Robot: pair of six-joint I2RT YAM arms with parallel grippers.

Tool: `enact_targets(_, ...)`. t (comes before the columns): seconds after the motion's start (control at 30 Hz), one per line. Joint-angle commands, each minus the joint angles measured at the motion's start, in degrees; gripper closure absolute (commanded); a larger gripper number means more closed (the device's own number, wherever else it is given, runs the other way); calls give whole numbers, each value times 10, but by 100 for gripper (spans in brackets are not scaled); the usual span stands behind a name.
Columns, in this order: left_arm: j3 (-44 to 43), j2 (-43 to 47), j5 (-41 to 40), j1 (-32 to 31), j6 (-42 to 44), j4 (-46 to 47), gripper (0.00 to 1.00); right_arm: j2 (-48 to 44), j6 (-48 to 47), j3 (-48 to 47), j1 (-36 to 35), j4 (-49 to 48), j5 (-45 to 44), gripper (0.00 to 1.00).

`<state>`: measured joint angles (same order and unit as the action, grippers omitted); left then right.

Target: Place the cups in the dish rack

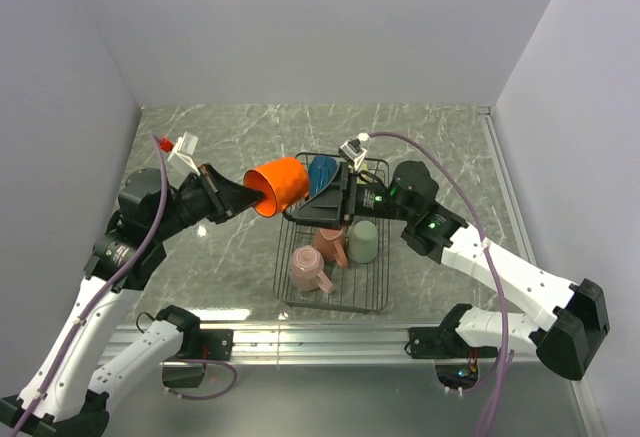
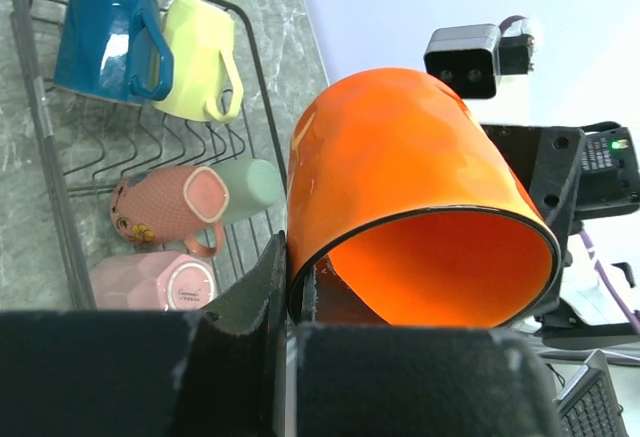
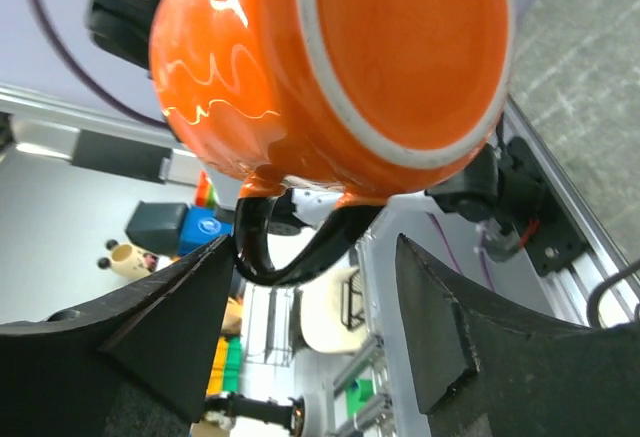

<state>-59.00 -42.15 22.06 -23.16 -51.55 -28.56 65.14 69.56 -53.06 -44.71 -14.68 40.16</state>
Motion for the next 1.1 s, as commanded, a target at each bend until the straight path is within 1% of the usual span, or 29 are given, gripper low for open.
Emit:
enact_targets(0.0,-16,20,58,0,-22,99,100,-25,41,25,24,-82,-17,30)
enact_targets(0.1,-15,21,61,0,-24,102,100,-27,68,46,34,-111,-16,31)
enact_targets(0.27,-2,23,75,0,-32,121,100,-17,66,42,33,-107,-12,32)
enact_targets(0.37,4,24,85,0,-29,118,100,-8,65,31,33,-106,-7,33)
enact_targets(0.57,20,27,105,-1,-37,140,100,10,68,5,33,-109,4,38)
enact_targets(0.77,48,22,133,-3,-46,164,100,26,88,-8,32,-137,21,47)
enact_targets(0.8,54,20,135,-5,-45,166,100,31,88,-11,32,-134,24,51)
enact_targets(0.87,59,17,135,-8,-42,167,100,35,87,-15,30,-136,33,55)
enact_targets(0.9,64,16,137,-11,-40,167,100,38,88,-16,30,-138,35,61)
enact_targets(0.93,66,15,139,-11,-40,169,100,38,90,-17,30,-140,39,66)
enact_targets(0.97,67,12,143,-13,-36,167,100,39,91,-18,30,-145,41,79)
enact_targets(1.03,71,8,144,-15,-30,156,100,43,89,-20,30,-142,43,98)
enact_targets(1.07,71,5,139,-17,-20,150,100,44,87,-22,31,-127,42,100)
